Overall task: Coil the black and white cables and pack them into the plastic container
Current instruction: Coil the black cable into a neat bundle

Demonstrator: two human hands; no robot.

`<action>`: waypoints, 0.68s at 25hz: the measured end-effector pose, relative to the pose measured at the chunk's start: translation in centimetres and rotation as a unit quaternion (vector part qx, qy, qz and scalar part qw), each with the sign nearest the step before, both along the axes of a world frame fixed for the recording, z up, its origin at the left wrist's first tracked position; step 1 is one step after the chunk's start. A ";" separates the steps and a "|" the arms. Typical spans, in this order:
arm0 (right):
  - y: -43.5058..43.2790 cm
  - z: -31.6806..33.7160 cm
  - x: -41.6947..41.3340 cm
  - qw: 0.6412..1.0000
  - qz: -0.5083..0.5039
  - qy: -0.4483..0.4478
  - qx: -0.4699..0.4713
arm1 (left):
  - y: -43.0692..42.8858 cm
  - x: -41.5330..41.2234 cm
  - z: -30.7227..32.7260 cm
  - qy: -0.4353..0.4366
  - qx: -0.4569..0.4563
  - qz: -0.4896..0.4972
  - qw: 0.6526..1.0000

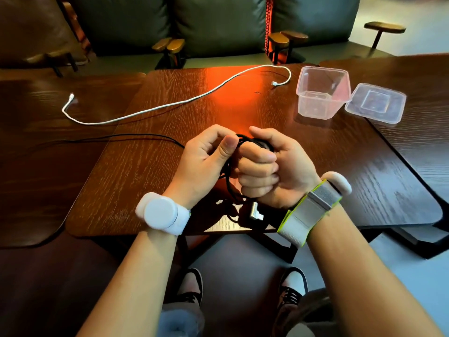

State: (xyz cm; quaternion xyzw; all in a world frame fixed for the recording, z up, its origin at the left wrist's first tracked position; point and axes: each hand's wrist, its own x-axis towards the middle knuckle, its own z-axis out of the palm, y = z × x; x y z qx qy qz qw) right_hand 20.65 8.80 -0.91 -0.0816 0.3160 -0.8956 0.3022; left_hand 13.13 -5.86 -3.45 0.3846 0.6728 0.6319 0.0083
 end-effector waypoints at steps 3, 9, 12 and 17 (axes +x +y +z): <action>-0.2 -0.1 0.1 1.000 -0.007 -0.008 -0.027 | 0.0 -0.2 -0.2 0.020 -0.001 0.023 1.000; -0.4 -0.2 0.3 1.000 -0.010 0.003 -0.015 | -0.5 -1.5 -0.6 -0.002 -0.004 0.075 0.997; -0.5 -0.2 0.2 0.999 -0.018 0.013 -0.028 | 0.2 -0.6 -0.9 -0.012 -0.038 0.020 0.999; -0.2 -0.2 0.0 0.990 -0.106 0.025 -0.091 | 0.1 -0.1 -0.7 -0.176 0.014 -0.122 0.977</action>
